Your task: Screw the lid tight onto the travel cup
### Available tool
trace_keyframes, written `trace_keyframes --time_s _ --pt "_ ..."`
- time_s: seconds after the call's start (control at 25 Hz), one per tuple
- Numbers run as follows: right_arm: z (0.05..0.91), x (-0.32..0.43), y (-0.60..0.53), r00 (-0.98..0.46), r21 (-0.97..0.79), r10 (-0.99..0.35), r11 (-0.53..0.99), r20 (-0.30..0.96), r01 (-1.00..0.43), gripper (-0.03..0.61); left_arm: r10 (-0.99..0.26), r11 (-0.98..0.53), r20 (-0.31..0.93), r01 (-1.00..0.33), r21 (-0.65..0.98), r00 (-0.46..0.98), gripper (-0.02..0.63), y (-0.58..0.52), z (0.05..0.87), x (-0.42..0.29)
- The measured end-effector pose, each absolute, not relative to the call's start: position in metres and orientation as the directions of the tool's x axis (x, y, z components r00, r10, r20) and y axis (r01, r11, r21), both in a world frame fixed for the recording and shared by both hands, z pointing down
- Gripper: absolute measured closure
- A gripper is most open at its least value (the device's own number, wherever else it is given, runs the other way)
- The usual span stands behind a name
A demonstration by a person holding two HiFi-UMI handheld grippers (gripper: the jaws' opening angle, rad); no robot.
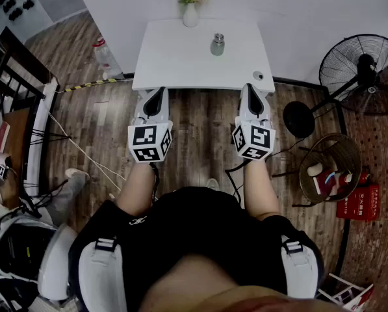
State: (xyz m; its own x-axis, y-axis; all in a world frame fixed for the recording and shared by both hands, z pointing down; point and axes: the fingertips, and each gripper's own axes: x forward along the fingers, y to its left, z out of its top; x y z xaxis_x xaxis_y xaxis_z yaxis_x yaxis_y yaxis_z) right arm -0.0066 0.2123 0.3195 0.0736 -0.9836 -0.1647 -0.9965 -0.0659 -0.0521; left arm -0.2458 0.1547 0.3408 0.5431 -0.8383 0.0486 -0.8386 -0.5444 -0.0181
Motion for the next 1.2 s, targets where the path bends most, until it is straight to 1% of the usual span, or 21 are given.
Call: trace_keyframes --time_s 0.52,0.76,1.04,1.2 --pt "0.317 0.029 0.197 0.037 -0.051 -0.985 -0.029 -0.170 -0.998 0.578 -0.850 -0.527 0.044 -0.850 -0.018 0.526 0.561 0.142 0.343 -0.206" --pt "0.317 0.053 0.181 -0.007 -0.043 -0.986 0.014 -0.167 -0.999 0.578 -0.865 -0.501 0.028 -0.865 -0.019 0.501 0.561 0.134 0.341 -0.182" --pt "0.319 0.072 0.167 -0.057 -0.045 -0.983 0.066 -0.174 -0.997 0.578 -0.885 -0.465 0.055 -0.884 -0.050 0.462 0.560 0.132 0.355 -0.158" --pt "0.322 0.075 0.158 -0.078 -0.045 -0.982 0.087 -0.174 -0.995 0.578 -0.890 -0.456 0.046 -0.888 -0.054 0.454 0.561 0.124 0.352 -0.151"
